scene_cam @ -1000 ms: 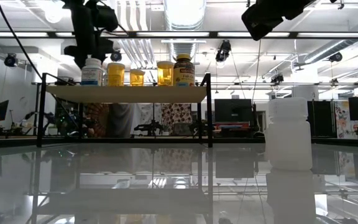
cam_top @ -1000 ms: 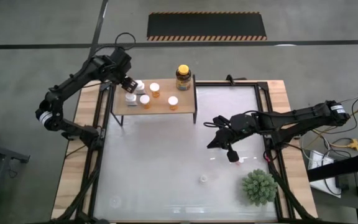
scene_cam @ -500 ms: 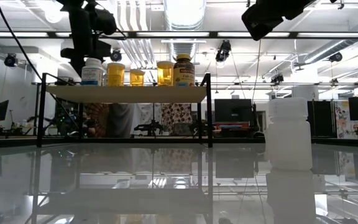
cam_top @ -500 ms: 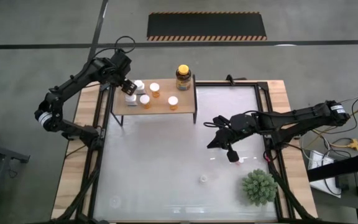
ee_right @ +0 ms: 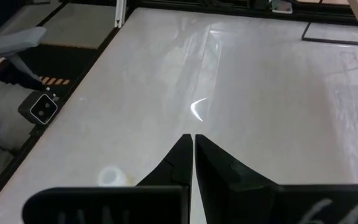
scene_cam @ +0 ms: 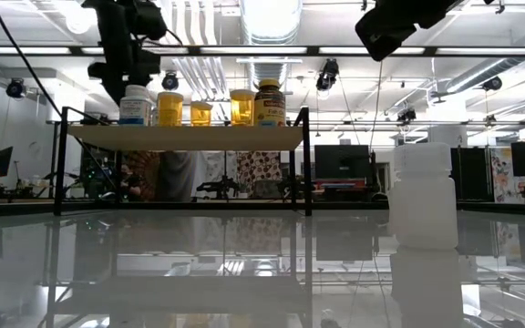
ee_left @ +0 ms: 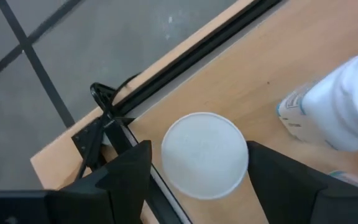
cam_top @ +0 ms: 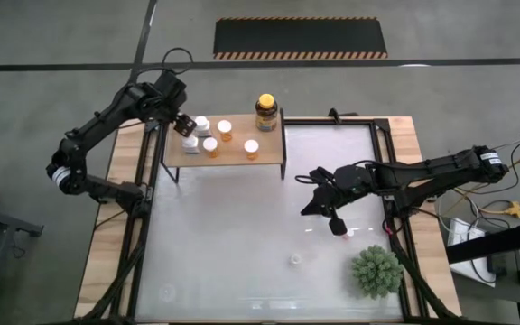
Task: Pick and place medicine bottles onto shelf by color
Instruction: Put the orange pill bottle on the shelf, then put the blue pill bottle on the shelf
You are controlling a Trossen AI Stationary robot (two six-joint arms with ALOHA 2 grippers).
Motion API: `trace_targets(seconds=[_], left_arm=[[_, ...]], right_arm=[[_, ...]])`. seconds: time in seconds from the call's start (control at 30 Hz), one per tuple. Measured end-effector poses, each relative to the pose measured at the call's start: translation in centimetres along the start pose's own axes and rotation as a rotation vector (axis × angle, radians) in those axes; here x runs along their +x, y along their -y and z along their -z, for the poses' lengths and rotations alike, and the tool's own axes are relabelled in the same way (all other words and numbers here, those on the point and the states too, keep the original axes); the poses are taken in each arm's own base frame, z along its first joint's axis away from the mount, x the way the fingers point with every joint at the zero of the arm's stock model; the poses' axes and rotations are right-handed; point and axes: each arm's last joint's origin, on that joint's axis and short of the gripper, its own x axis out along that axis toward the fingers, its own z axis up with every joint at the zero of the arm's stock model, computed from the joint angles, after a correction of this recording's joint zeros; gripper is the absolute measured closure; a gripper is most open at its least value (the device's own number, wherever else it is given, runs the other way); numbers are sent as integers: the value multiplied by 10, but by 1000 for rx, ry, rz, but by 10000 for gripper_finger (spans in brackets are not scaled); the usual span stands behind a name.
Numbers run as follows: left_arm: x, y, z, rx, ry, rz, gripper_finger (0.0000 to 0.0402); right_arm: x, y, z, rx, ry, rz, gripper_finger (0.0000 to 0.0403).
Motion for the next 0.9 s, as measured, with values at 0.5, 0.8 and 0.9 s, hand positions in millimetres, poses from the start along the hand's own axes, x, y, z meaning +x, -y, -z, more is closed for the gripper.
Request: trace_targets(seconds=[0.5,0.8,0.9], left_arm=[[-88,-4,13,-22,329,71,162],[-133,43,29,82,663,378,162],[-142,67,36,152,739,516,162]], right_arm=[[-1,2,11,249,-102,115,394],[-4,3,25,295,-241,207,394],[-4,3,26,302,-253,208,394]])
